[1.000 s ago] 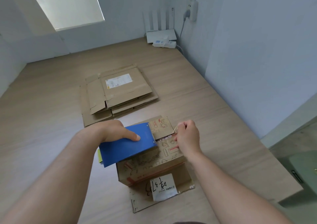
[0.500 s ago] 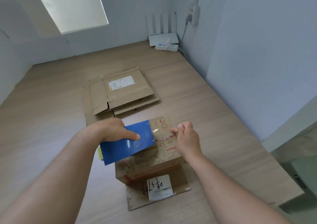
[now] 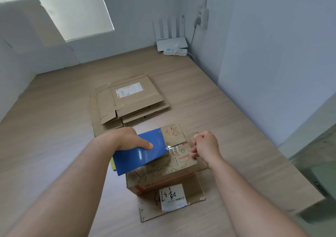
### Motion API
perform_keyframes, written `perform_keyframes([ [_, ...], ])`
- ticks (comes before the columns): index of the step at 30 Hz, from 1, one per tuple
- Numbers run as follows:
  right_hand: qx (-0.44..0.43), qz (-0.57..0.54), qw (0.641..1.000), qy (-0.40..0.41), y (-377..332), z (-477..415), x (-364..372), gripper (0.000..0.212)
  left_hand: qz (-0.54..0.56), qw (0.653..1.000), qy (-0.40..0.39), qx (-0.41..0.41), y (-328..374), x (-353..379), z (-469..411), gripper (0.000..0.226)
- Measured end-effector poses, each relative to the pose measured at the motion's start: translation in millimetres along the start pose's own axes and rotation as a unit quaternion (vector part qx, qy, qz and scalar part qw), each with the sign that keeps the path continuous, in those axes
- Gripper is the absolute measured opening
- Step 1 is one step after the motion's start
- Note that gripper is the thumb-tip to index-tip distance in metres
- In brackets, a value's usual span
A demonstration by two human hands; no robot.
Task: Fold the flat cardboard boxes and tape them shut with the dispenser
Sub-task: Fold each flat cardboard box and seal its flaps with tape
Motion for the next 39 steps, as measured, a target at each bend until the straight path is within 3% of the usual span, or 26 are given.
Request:
perform_keyframes([
  [5,-0.032,0.09,0.995,-0.01,7,-12,2,0.015,-0.004,1.0,-0.011,0.003,4,-3,0,0.049],
  [14,-0.01,0.101,0.993,-0.061,24,-20,10,0.023,-0.007,1.0,-0.022,0.003,4,-6,-3,0.047],
  [19,0.04,0.113,0.993,-0.019,25,-19,-3,0.031,-0.01,1.0,-0.024,0.006,4,-8,-3,0.049],
  [21,0.0,0.152,0.988,0.02,24,-19,-5,0.016,-0.007,1.0,-0.027,0.007,4,-8,-4,0.049],
  [25,-0.075,0.212,0.974,-0.005,14,-5,17,0.041,0.006,0.999,-0.033,0.01,3,-8,-3,0.05],
  [32,-0.084,0.186,0.979,0.008,15,-9,28,0.034,0.005,0.999,-0.039,0.024,2,-10,1,0.05],
  [36,-0.093,0.185,0.978,0.008,14,-6,28,0.035,0.028,0.996,-0.077,0.042,-8,-22,8,0.064],
  [39,-0.101,0.188,0.977,0.005,13,-7,27,0.036,0.054,0.994,-0.089,0.041,-27,-33,11,0.057],
])
Point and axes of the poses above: each hand's wrist, its own z-axis away from the middle knuckle, its own x-axis out of the palm, y = z × x, the point moved 2 cm from there along -z, towards the middle knuckle, and after that the axes turned 3 degrees about -z, right-handed, at the moved point
